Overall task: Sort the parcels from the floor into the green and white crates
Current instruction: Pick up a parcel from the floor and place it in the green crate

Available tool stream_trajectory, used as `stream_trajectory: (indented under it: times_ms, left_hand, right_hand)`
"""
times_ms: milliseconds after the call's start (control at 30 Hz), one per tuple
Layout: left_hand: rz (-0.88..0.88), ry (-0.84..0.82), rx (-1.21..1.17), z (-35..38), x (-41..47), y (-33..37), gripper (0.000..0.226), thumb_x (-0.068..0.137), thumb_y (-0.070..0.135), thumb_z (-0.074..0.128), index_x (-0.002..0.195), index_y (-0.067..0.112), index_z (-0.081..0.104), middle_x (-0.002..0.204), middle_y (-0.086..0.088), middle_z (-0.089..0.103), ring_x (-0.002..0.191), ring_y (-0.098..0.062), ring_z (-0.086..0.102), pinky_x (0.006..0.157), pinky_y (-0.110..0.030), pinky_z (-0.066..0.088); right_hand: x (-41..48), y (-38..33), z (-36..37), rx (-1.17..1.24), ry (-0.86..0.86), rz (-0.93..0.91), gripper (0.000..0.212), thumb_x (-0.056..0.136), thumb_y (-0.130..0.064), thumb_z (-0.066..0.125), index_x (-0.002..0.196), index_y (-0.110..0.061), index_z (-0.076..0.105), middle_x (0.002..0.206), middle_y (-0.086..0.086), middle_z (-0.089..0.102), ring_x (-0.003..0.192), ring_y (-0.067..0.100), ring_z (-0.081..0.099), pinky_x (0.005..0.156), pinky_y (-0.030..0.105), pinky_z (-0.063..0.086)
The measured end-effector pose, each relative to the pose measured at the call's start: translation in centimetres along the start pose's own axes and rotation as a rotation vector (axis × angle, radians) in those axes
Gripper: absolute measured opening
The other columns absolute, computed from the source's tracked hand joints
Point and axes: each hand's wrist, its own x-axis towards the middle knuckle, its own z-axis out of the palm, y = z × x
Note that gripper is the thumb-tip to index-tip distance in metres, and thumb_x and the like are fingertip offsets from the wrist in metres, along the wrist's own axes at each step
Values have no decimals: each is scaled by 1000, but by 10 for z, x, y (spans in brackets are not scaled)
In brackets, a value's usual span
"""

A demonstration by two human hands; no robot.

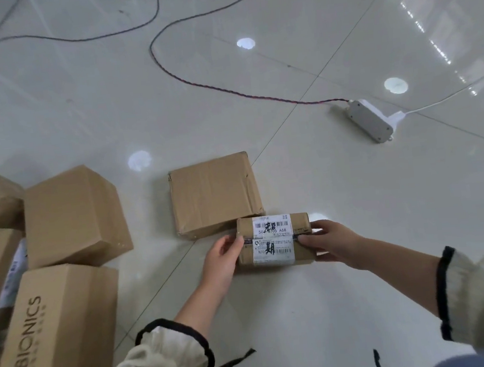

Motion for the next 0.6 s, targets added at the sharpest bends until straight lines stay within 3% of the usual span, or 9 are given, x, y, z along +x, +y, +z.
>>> stream_trajectory:
  times_ms: [100, 267, 333, 433, 600]
  left_hand:
    - [50, -22, 20, 6, 2, -1, 10, 89, 18, 66, 89, 28, 67, 90, 11, 71, 86, -10, 65, 83, -26, 48]
    - [9, 26, -96, 7, -22, 19, 14, 90, 16, 64, 104, 21, 66, 93, 12, 70, 86, -6, 64, 80, -25, 48]
    - [-17, 49, -136, 3, -47, 48, 22, 91, 17, 63, 112, 20, 61, 96, 14, 67, 87, -3, 62, 83, -26, 48]
    - [-30, 83, -136, -12, -86, 108, 28, 91, 20, 62, 118, 25, 54, 101, 12, 63, 89, -6, 59, 73, -26, 48]
    - [63, 66, -141, -44, -161, 235, 14, 92, 22, 61, 104, 28, 64, 92, 18, 68, 82, -2, 62, 71, -26, 48]
  right_hand:
    - [-4, -2, 2, 57, -12, -12, 42, 88, -10, 65, 128, -11, 53, 109, 7, 67, 89, 17, 66, 65, 28, 53]
    - [-32, -19, -3, 88, -6, -16, 40, 89, -9, 63, 127, -11, 52, 112, 9, 65, 90, 18, 65, 69, 33, 53]
    - [-60, -37, -4, 126, -6, -20, 40, 89, -9, 63, 127, -13, 52, 109, 5, 66, 88, 15, 65, 68, 31, 51]
    - [-116, -76, -3, 182, -30, -35, 39, 90, -9, 61, 128, -16, 52, 106, 0, 66, 86, 12, 65, 67, 27, 48]
    - [-239, -171, -8, 164, -34, -138, 38, 92, -11, 58, 128, -21, 53, 109, -2, 66, 90, 9, 64, 68, 25, 49]
